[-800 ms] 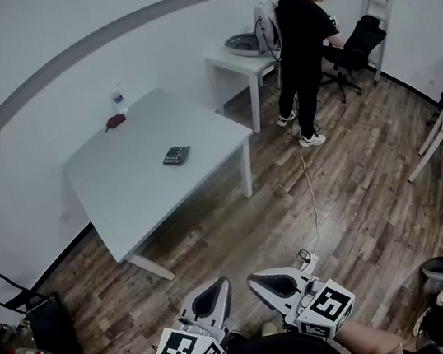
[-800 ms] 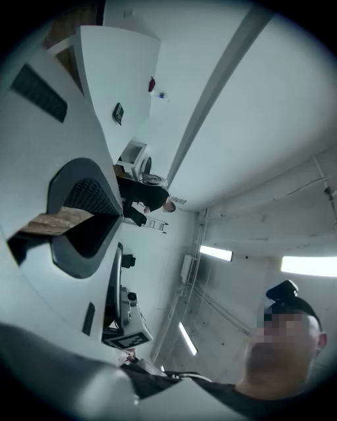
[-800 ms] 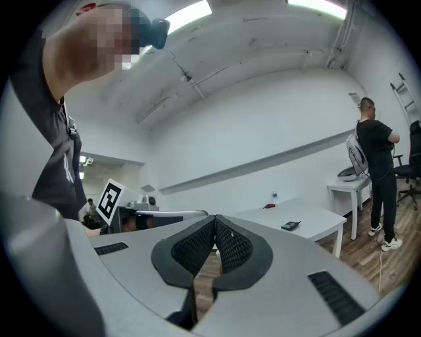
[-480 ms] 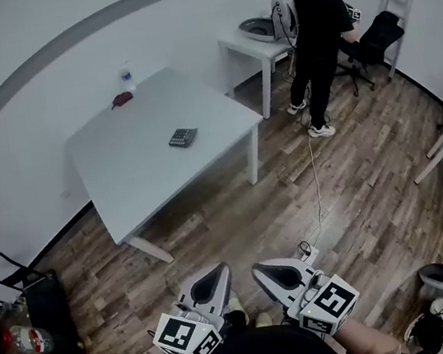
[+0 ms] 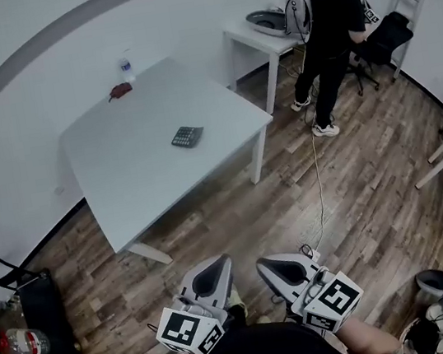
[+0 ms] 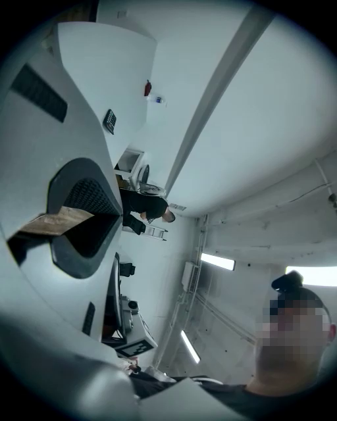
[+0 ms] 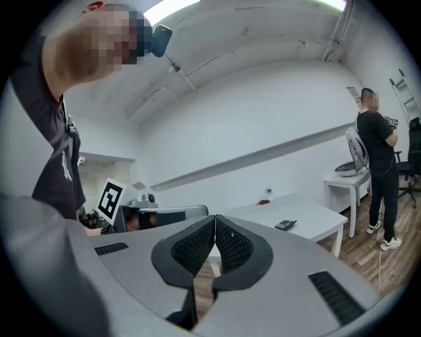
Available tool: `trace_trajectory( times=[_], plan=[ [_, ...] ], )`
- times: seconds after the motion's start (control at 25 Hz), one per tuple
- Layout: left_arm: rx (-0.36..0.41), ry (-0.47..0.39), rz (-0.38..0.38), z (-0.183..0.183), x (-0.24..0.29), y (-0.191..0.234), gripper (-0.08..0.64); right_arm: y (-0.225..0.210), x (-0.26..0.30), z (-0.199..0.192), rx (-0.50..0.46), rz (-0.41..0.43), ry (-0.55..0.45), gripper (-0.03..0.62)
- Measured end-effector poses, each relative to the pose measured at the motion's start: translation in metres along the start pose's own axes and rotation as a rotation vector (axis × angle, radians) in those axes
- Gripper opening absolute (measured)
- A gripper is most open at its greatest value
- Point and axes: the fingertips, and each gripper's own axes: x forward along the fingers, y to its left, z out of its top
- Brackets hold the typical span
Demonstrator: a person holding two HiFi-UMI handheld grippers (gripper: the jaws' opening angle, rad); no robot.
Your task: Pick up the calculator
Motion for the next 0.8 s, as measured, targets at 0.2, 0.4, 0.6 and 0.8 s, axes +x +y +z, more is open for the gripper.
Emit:
trace_trajectory(
  times=[0.2, 0.4, 0.6, 0.8],
  plan=[
    [0.010, 0.018, 0.008, 0.006, 0.025, 0.054, 0.005, -0.024, 0.053, 0.010, 0.009, -0.011, 0.000, 0.014],
    [0.004, 0.022, 0.002, 0.014, 0.041, 0.099, 0.005, -0.044, 0.101, 0.012, 0.025, -0.011, 0.020, 0.015],
    [-0.028, 0.020, 0.020, 0.017, 0.050, 0.136, 0.005, -0.061, 0.136, 0.016, 0.069, -0.010, 0.029, 0.014],
    [-0.045, 0.032, 0.014, 0.018, 0.069, 0.156, 0.005, -0.079, 0.157, 0.020, 0.078, -0.010, 0.036, 0.015]
  ],
)
